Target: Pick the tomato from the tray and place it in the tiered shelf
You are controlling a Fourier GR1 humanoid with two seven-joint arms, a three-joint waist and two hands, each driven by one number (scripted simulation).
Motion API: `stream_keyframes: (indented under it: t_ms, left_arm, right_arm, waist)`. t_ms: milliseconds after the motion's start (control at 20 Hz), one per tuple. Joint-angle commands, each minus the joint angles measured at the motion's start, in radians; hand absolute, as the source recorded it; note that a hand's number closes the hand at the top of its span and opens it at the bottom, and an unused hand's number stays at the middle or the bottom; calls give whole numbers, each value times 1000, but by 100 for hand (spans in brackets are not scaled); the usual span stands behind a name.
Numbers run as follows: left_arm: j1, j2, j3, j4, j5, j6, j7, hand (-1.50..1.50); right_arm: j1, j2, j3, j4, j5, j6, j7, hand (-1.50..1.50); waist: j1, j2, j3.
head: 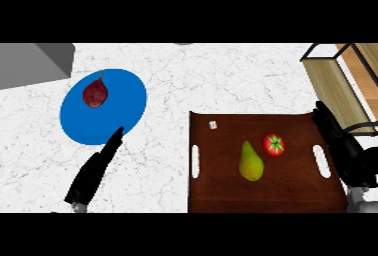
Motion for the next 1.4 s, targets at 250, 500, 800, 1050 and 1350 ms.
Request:
stream_keyframes:
  t_ms: [250, 500, 800, 1050, 1350]
  left_arm:
    - [-197, -20, 179, -90, 109, 49, 28, 0]
    - [-269, -17, 216, -65, 170, 25, 118, 0]
    - [-281, -4, 255, -66, 193, 33, 176, 0]
    - [-281, -8, 259, -36, 178, 34, 161, 0]
    - [-285, 11, 272, -67, 201, 20, 198, 0]
  right_arm:
    - [-336, -76, -24, 12, -153, 347, -172, 150]
    - [-419, -30, -90, 316, -332, 500, -86, -150]
    - [-510, -188, -139, 488, -393, 907, -207, -150]
    - [-569, -313, -19, 410, -240, 1017, -101, -150]
    - [-652, -437, 86, 113, 144, 901, -118, -150]
  waist:
    - [86, 5, 35]
    - [57, 17, 34]
    - [25, 4, 32]
    - [11, -1, 29]
    - [9, -13, 30]
